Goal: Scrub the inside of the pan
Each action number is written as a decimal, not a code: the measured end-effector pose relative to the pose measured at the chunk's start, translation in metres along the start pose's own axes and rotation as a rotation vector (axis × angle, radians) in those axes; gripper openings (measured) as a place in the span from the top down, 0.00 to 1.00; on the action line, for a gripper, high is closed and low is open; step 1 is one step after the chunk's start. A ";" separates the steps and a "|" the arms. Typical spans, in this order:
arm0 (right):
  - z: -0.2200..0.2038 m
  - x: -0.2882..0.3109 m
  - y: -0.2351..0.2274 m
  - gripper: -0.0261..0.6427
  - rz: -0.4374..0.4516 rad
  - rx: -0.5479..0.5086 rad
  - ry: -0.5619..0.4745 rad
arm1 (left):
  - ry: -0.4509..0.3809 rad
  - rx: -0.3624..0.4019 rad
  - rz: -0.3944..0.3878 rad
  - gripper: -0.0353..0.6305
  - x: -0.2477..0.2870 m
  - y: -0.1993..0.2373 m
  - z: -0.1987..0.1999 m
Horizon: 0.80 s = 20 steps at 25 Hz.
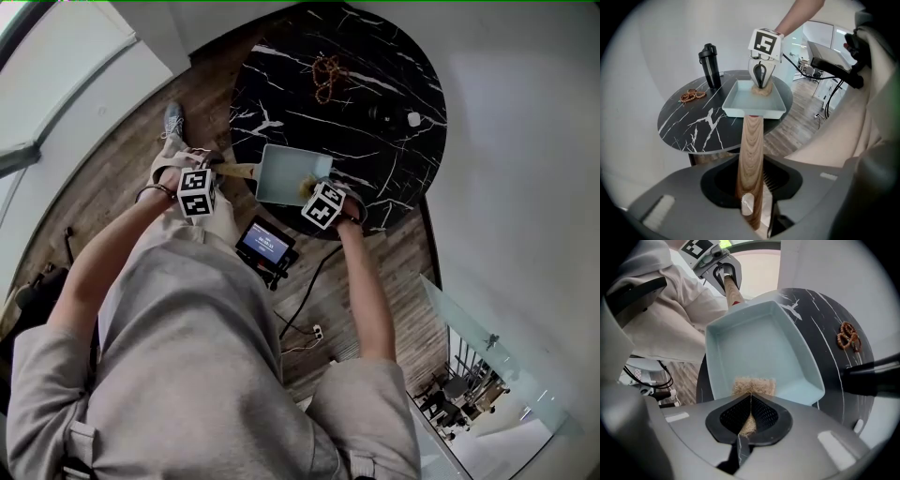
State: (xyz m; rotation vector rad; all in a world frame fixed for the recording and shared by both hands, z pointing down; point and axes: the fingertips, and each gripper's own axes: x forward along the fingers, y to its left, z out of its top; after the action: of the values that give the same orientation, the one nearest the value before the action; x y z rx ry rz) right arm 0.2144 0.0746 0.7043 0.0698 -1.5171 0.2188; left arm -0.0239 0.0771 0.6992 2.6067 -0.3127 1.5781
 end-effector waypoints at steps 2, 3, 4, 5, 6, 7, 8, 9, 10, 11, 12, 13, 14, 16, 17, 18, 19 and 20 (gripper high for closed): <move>0.000 0.000 0.005 0.93 0.029 0.069 -0.026 | 0.005 0.002 0.001 0.77 0.000 0.000 0.000; 0.001 0.000 0.007 0.93 0.049 0.111 -0.043 | 0.009 0.005 0.001 0.77 0.001 -0.001 -0.001; 0.002 0.000 0.009 0.93 0.069 0.150 -0.060 | 0.014 0.008 -0.001 0.77 0.001 -0.002 -0.002; 0.003 0.002 0.012 0.93 0.085 0.178 -0.073 | 0.020 0.012 -0.004 0.77 0.002 -0.003 -0.002; 0.003 0.003 0.015 0.93 0.095 0.193 -0.080 | 0.026 0.016 -0.009 0.77 0.003 -0.005 -0.003; 0.005 0.004 0.018 0.93 0.099 0.197 -0.084 | 0.031 0.019 -0.013 0.77 0.004 -0.006 -0.003; 0.007 0.005 0.020 0.93 0.100 0.195 -0.086 | 0.034 0.019 -0.016 0.77 0.004 -0.005 -0.003; 0.011 0.006 0.021 0.93 0.100 0.192 -0.090 | 0.037 0.018 -0.018 0.77 0.003 -0.005 -0.002; 0.014 0.006 0.023 0.93 0.103 0.196 -0.099 | 0.042 0.016 -0.020 0.77 0.003 -0.004 -0.003; 0.019 0.006 0.024 0.93 0.111 0.206 -0.114 | 0.049 0.015 -0.020 0.77 0.004 -0.004 -0.004; 0.025 0.006 0.025 0.93 0.122 0.221 -0.133 | 0.056 0.013 -0.020 0.77 0.005 -0.005 -0.006; 0.031 0.007 0.027 0.93 0.133 0.234 -0.154 | 0.061 0.012 -0.019 0.77 0.006 -0.005 -0.007; 0.038 0.007 0.029 0.93 0.140 0.242 -0.173 | 0.065 0.011 -0.017 0.77 0.007 -0.005 -0.008; 0.052 0.006 0.033 0.93 0.148 0.245 -0.202 | 0.067 0.011 -0.015 0.77 0.007 -0.006 -0.008; 0.059 0.005 0.036 0.93 0.152 0.245 -0.214 | 0.068 0.012 -0.015 0.77 0.007 -0.005 -0.008; 0.066 0.005 0.038 0.93 0.159 0.246 -0.225 | 0.068 0.012 -0.015 0.77 0.007 -0.005 -0.008; 0.073 0.005 0.041 0.93 0.166 0.247 -0.236 | 0.068 0.012 -0.014 0.77 0.007 -0.005 -0.008; 0.080 0.005 0.043 0.93 0.170 0.247 -0.250 | 0.068 0.011 -0.014 0.77 0.007 -0.005 -0.008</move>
State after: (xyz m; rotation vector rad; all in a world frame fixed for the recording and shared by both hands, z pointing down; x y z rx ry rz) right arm 0.1282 0.1022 0.7094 0.1702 -1.7397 0.5501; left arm -0.0270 0.0823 0.7093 2.5504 -0.2814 1.6638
